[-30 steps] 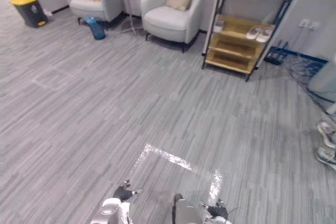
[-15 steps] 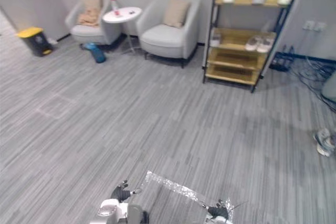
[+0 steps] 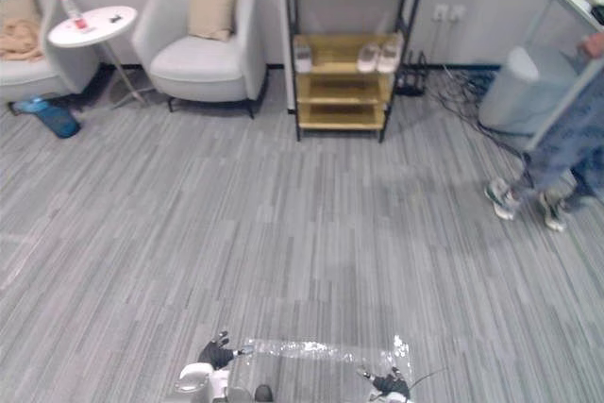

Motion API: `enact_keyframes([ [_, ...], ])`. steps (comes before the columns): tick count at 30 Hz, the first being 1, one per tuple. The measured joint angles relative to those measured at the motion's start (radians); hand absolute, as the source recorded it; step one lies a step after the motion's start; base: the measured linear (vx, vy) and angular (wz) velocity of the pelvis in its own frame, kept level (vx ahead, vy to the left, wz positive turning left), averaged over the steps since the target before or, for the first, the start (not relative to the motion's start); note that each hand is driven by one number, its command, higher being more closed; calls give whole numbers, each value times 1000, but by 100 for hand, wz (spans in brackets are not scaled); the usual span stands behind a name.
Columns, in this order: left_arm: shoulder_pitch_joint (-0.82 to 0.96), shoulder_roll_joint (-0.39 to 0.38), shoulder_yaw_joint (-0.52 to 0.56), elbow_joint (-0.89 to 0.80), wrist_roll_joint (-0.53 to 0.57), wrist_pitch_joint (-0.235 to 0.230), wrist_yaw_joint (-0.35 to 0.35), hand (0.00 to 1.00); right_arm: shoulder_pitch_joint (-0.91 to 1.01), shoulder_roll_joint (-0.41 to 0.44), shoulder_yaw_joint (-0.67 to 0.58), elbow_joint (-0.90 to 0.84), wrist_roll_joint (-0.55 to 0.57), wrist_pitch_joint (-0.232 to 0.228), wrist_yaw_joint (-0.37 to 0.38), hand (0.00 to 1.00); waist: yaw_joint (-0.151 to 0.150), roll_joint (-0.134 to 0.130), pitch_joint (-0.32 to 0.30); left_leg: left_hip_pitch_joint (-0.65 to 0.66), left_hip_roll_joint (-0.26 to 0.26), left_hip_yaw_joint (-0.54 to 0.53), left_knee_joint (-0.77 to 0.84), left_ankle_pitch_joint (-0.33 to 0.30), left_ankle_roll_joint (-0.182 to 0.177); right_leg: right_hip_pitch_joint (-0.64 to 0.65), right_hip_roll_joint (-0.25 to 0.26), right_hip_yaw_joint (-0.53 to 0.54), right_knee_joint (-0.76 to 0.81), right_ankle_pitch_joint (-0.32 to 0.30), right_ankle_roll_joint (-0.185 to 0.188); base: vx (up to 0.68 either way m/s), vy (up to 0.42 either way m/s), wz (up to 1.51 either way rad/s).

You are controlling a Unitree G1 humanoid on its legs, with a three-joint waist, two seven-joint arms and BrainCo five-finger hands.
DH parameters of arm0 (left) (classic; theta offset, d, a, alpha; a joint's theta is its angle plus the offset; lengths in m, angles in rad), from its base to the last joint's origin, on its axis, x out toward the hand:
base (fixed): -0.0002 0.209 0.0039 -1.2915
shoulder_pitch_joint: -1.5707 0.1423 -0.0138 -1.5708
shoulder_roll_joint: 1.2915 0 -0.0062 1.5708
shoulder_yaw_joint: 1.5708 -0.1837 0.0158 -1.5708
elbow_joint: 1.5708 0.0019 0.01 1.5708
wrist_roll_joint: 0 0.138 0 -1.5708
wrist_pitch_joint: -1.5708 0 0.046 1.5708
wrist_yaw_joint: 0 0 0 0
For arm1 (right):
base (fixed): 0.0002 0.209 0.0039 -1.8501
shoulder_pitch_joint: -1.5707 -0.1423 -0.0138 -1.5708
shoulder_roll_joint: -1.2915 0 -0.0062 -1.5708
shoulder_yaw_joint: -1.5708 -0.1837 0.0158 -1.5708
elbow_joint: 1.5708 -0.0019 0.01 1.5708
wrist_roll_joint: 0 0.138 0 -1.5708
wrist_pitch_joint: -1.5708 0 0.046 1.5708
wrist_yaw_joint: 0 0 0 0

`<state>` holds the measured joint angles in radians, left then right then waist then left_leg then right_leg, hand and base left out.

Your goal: Pick up cushions and gather them together orderly.

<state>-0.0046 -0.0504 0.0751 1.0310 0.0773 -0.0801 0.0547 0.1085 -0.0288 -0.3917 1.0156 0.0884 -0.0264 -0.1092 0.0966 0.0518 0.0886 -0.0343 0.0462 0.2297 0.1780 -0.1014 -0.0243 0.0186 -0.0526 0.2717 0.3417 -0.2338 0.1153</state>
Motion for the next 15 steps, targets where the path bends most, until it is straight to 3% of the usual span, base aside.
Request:
enact_keyframes([
  [10, -3, 45, -88, 12, -2, -1, 1, 0, -11, -15, -81, 71, 35, -1, -3, 0, 4, 0, -2, -26, -27, -110, -30, 44, -19, 52, -24, -49, -145, -17, -22, -82, -43, 13],
  [15, -2, 50, -94, 22, -2, -1, 1, 0, 0, -20, -116, 71, 41, 0, -7, 0, 4, 8, -6, 15, -39, -146, -128, 86, -31, 49, -25, -51, -156, -18, -40, -161, -30, -1],
])
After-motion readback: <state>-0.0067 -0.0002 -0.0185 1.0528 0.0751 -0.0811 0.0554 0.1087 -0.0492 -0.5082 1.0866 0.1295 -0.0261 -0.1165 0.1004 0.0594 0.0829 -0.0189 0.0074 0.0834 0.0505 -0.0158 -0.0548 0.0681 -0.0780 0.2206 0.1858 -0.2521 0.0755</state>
